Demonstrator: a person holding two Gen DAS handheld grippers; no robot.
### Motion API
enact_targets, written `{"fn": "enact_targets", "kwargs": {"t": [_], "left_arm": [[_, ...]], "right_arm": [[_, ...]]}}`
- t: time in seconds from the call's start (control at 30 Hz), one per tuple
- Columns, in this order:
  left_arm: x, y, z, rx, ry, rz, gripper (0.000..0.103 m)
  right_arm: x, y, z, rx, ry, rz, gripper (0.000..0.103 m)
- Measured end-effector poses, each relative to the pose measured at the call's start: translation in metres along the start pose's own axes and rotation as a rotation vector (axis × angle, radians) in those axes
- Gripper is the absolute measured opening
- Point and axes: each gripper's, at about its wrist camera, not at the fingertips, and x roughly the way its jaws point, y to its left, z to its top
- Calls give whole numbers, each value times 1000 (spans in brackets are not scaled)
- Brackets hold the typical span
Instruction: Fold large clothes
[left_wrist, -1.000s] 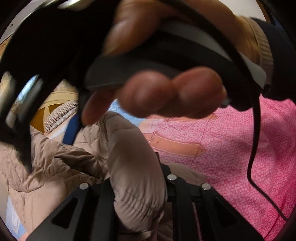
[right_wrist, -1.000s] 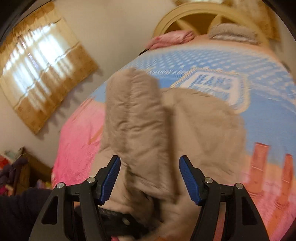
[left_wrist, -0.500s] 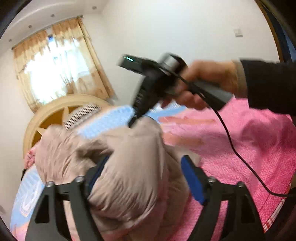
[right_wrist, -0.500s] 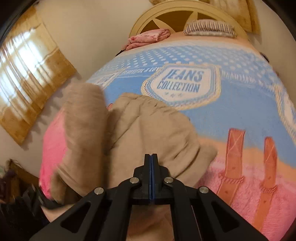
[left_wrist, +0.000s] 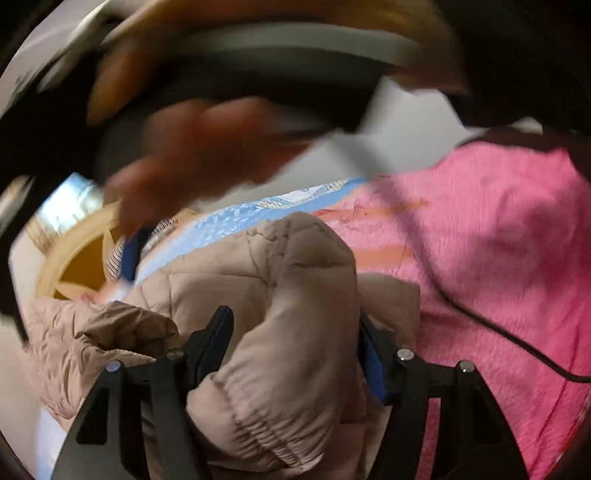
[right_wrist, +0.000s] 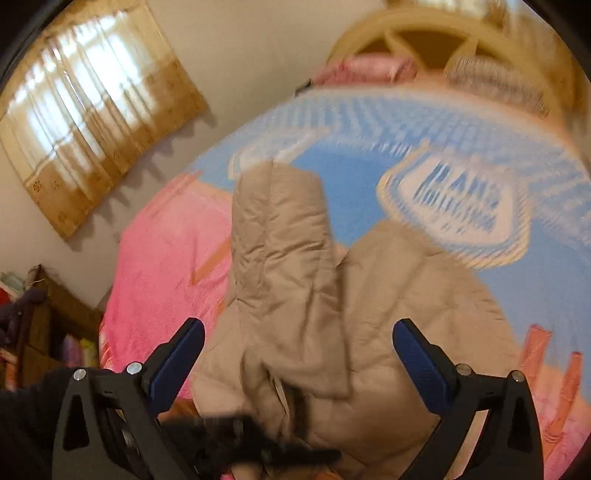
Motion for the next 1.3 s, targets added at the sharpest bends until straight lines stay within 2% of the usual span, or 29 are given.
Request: {"fn": "enact_targets", "kwargs": {"t": [0.03, 0.07, 0.1, 0.13, 0.17, 0.2, 0.27, 0.3, 0.47, 0.57, 0.6, 0.67, 0.7, 0.77, 0.8, 0.87, 0.93, 1.0, 1.1, 1.13, 1.2, 1.27, 1.3], "left_arm": [[-1, -3, 1, 5, -4, 5, 70], [-2, -5, 2, 5, -7, 10, 70], [-5, -6, 4, 5, -12, 26, 70], [-7, -5, 7, 1, -13, 46, 73], [-14, -4, 10, -11, -13, 68, 82], [-23, -4, 13, -19, -21, 85, 91], [-46, -8, 20, -23, -49, 138, 103], [-59, -11, 23, -18, -73, 152, 103], [-87, -2, 23, -26, -87, 248, 103], [-95, 23, 21, -112, -86, 291, 103], [-94, 39, 21, -167, -86, 316, 103], [-86, 68, 24, -286, -99, 348, 103], [-83, 92, 28, -384, -106, 361, 103], [-65, 126, 36, -514, -86, 368, 103], [-47, 142, 41, -568, -59, 351, 103], [-14, 155, 45, -603, -14, 329, 103], [25, 157, 49, -598, 64, 313, 103], [69, 145, 48, -514, 155, 338, 103], [110, 123, 35, -462, 254, 316, 103], [103, 113, 21, -471, 247, 318, 103], [91, 112, 16, -507, 213, 310, 103], [87, 115, 12, -511, 210, 314, 103], [85, 117, 12, -508, 209, 320, 103]], "right_arm": [[11, 5, 3, -19, 34, -8, 81], [23, 9, 6, -34, 82, -34, 58], [32, 9, 8, -38, 101, -54, 19], [35, 10, 6, -53, 104, -63, 14], [33, 15, 5, -80, 99, -83, 10], [29, 15, 4, -81, 90, -89, 9], [14, 9, 2, -70, 67, -114, 8], [9, 3, 1, -68, 57, -136, 7], [-20, -26, -10, -3, 23, -209, 6], [-37, -46, -24, 41, -5, -244, 6], [-41, -52, -28, 57, -12, -250, 6], [-45, -69, -42, 103, -31, -259, 6], [-45, -76, -49, 124, -39, -260, 6], [-45, -95, -66, 194, -66, -242, 6], [-44, -104, -74, 229, -83, -229, 6], [-44, -120, -91, 302, -122, -201, 7], [-39, -133, -107, 364, -159, -178, 7], [-38, -139, -119, 412, -185, -181, 11], [-58, -127, -118, 418, -254, -263, 16], [-76, -120, -114, 427, -317, -307, 16], [-104, -109, -107, 446, -448, -316, 16], [-124, -96, -95, 457, -589, -232, 16], [-124, -91, -89, 436, -612, -194, 16]]}}
